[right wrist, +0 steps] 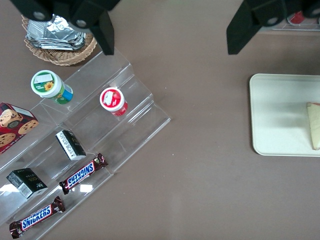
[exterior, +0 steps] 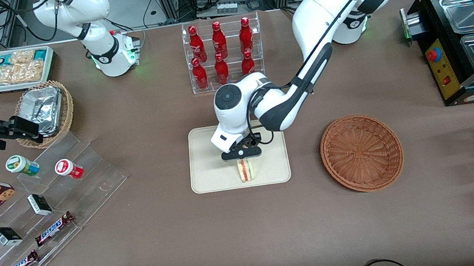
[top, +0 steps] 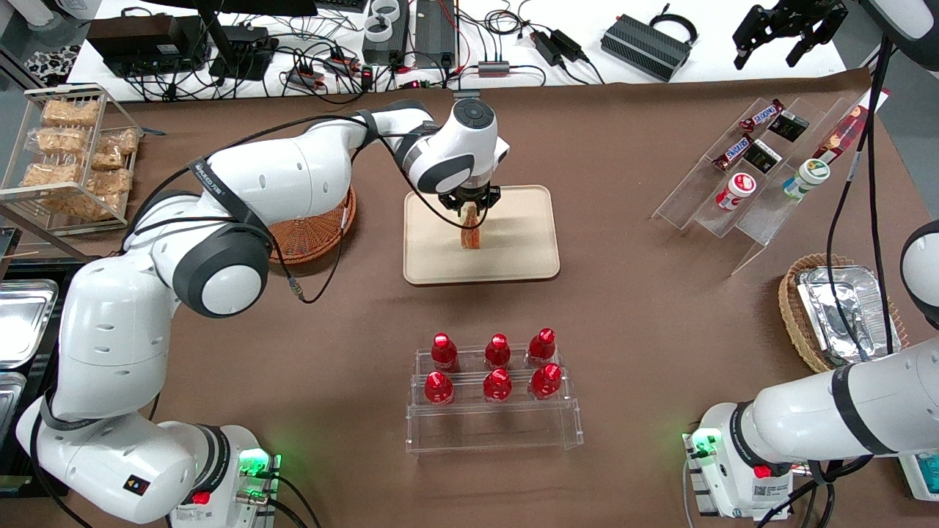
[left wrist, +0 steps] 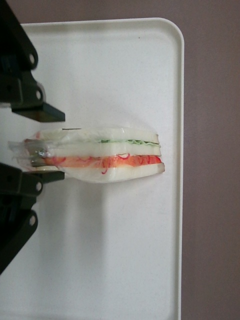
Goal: Place sandwich from basket to tray
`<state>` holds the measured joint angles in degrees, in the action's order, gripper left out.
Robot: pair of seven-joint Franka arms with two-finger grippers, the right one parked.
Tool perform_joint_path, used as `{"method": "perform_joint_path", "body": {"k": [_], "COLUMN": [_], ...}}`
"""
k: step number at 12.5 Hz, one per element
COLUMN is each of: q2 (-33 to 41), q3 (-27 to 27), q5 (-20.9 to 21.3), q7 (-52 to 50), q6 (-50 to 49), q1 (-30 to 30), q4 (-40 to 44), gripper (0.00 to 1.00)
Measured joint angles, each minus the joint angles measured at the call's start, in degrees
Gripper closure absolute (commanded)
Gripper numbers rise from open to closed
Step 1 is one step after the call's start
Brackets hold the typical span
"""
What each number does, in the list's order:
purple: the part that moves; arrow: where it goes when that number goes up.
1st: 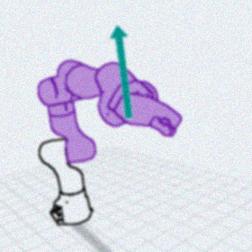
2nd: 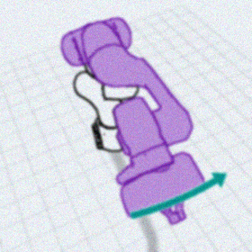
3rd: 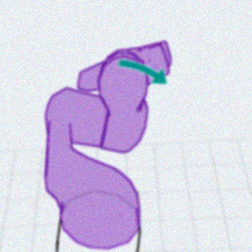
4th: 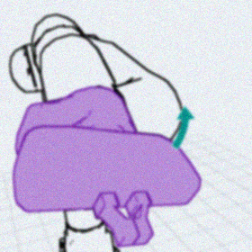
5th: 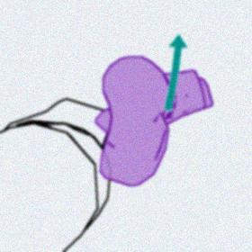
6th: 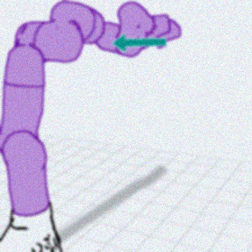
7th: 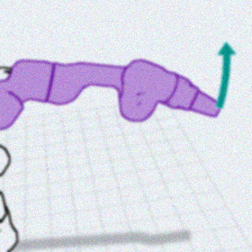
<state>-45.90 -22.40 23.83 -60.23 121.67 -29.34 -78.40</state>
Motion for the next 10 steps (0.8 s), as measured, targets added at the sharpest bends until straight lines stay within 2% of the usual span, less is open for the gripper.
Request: {"method": "perform_joint_path", "body": {"k": [2, 5, 8, 10], "q2": [1.0, 6.5, 14.7, 19.0], "q3": [0.0, 0.5, 5.4, 8.8], "q5": [-0.2, -3.2, -8.9, -10.2], "q7": [0.0, 0.0, 0.1, 1.4], "q6": [-1.6, -8.8, -15.3, -20.3], "q1": [0.2, 0.3, 0.4, 0.6], "q4": [1.1, 2.8, 2.9, 2.9], "gripper": [0.0, 0.0, 0.0, 0.0]}}
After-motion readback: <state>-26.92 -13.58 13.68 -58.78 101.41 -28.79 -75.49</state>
